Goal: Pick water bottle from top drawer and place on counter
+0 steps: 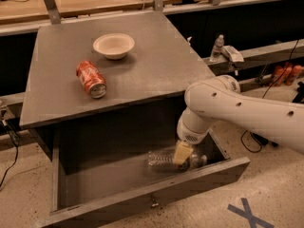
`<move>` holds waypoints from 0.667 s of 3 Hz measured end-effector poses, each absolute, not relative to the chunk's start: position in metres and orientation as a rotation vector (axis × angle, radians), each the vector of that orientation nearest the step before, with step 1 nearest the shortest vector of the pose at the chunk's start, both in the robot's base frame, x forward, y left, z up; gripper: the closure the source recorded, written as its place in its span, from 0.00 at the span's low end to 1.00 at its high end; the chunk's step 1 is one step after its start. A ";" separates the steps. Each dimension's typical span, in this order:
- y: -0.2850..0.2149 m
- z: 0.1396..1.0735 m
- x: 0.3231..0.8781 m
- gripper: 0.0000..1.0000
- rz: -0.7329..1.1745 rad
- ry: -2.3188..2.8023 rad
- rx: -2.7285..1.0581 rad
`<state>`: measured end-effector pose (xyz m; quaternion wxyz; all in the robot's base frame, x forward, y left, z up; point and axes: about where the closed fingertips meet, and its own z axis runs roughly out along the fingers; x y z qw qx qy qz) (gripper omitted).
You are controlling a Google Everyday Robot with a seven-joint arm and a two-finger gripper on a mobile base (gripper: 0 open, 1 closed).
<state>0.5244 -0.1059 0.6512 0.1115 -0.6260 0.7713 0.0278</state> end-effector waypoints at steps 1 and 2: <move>-0.109 0.622 0.517 0.34 0.163 2.299 -1.800; -0.110 0.607 0.512 0.34 0.213 2.317 -1.773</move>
Offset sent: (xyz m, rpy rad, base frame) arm -0.0167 -0.0059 -0.0604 0.1017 0.0905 -0.0704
